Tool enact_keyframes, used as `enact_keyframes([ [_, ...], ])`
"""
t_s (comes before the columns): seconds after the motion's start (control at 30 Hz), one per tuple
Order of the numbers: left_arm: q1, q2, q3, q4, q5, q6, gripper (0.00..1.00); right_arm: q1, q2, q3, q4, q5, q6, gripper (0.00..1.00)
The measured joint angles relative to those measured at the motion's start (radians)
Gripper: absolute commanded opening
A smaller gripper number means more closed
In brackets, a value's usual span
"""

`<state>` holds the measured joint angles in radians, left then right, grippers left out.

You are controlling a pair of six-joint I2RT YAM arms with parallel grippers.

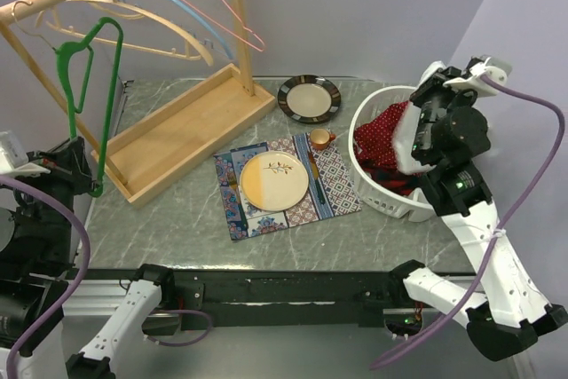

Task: Remove the skirt from the hanger

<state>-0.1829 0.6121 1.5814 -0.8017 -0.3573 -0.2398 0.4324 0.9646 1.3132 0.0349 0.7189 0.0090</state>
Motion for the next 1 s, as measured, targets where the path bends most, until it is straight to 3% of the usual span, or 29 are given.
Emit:
enact_keyframes([
  [0.2,0.000,0.007,-0.004,0.010,-0.008,-0.002,0.01,-0.095,0.012,-0.177,-0.004,-0.001,0.054,0.00],
  [0.37,0.000,0.034,-0.005,0.009,-0.058,-0.008,0.01,-0.197,0.119,-0.270,-0.019,-0.036,0.127,0.00],
  [0.6,0.000,0.057,-0.049,0.008,-0.148,-0.006,0.01,-0.271,0.245,-0.283,-0.065,-0.167,0.216,0.00],
  [0.77,0.000,0.080,-0.084,0.014,-0.167,-0.003,0.01,-0.285,0.256,-0.265,-0.080,-0.164,0.276,0.04],
  [0.87,0.000,0.097,-0.089,0.027,-0.167,0.011,0.01,-0.317,0.250,-0.313,-0.056,-0.167,0.323,0.00],
  [1.0,0.000,0.134,-0.068,0.051,-0.164,0.029,0.01,-0.423,0.270,-0.396,-0.038,-0.309,0.396,0.00],
])
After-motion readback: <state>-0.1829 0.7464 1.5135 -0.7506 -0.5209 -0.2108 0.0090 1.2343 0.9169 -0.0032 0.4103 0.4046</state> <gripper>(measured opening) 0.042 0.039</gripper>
